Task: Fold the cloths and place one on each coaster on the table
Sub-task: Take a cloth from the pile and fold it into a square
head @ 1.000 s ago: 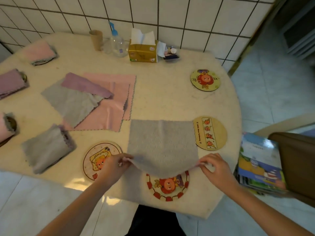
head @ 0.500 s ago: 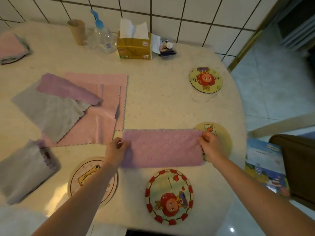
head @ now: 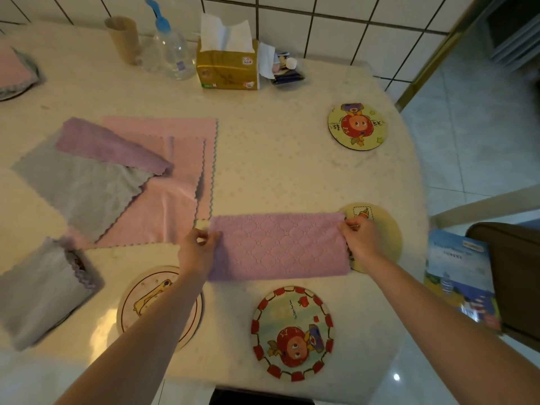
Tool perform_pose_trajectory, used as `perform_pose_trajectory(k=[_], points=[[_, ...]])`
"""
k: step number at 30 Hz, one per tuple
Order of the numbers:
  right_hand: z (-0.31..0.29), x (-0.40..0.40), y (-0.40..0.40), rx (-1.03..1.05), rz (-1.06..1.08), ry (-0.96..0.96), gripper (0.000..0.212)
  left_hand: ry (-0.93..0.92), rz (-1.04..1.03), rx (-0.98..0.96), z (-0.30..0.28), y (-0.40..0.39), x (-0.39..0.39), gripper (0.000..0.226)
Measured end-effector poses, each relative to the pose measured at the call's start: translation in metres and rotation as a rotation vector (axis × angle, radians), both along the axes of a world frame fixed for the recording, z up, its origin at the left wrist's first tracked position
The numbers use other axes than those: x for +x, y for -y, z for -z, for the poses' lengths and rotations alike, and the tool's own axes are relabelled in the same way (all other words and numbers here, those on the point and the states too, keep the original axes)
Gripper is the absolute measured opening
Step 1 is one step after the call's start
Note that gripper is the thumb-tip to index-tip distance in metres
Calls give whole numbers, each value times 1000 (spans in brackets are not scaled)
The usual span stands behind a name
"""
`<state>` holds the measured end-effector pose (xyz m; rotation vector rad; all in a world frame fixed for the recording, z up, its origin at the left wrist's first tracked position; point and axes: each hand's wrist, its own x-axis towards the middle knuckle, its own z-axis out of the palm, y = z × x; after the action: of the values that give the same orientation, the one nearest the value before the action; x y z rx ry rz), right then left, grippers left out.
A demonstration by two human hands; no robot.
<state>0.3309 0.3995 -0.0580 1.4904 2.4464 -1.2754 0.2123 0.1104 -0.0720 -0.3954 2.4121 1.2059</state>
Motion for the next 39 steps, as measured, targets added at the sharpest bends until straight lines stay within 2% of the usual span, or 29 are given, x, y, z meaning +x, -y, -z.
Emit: perform_pose_trajectory(k=[6, 8, 10, 11, 12, 14, 17, 20, 22, 24, 28, 33, 37, 39], points=[[-15, 2, 4, 45, 2, -21, 25, 6, -75, -36, -18, 2, 11, 36], [-28, 11, 12, 223, -159, -65, 26, -153, 11, -107, -30, 8, 26, 35], [-37, 26, 26, 393, -471, -92, 32, -551, 335, -210, -35, 12, 46, 30], [-38, 35, 36, 431, -655, -81, 40, -717, 542, -195, -33, 12, 56, 29], [-36, 44, 46, 458, -838, -59, 50, -803, 751, -160, -28, 10, 67, 31], [-26, 61, 61, 550, -1156, -15, 73, -788, 1090, -179, -15, 4, 85, 44], [-7, 76, 64, 699, -1381, 84, 91, -691, 1300, -365, 8, 5, 96, 67], [-1, 87, 47, 761, -1384, 122, 97, -661, 1315, -448, 14, 17, 94, 75], [-1, 94, 30, 758, -1394, 152, 108, -662, 1316, -439, 12, 25, 91, 75], [-1, 100, 18, 764, -1418, 168, 110, -676, 1296, -425, 10, 34, 86, 76], [0, 97, 14, 766, -1454, 150, 94, -648, 1160, -389, 3, 55, 73, 75], [-5, 86, 17, 779, -1459, 136, 80, -680, 1191, -424, 5, 65, 68, 71], [-6, 80, 19, 845, -1503, 70, 64, -791, 1232, -443, 4, 62, 63, 48], [-8, 79, 20, 867, -1523, 45, 62, -815, 1254, -442, 2, 62, 60, 52]])
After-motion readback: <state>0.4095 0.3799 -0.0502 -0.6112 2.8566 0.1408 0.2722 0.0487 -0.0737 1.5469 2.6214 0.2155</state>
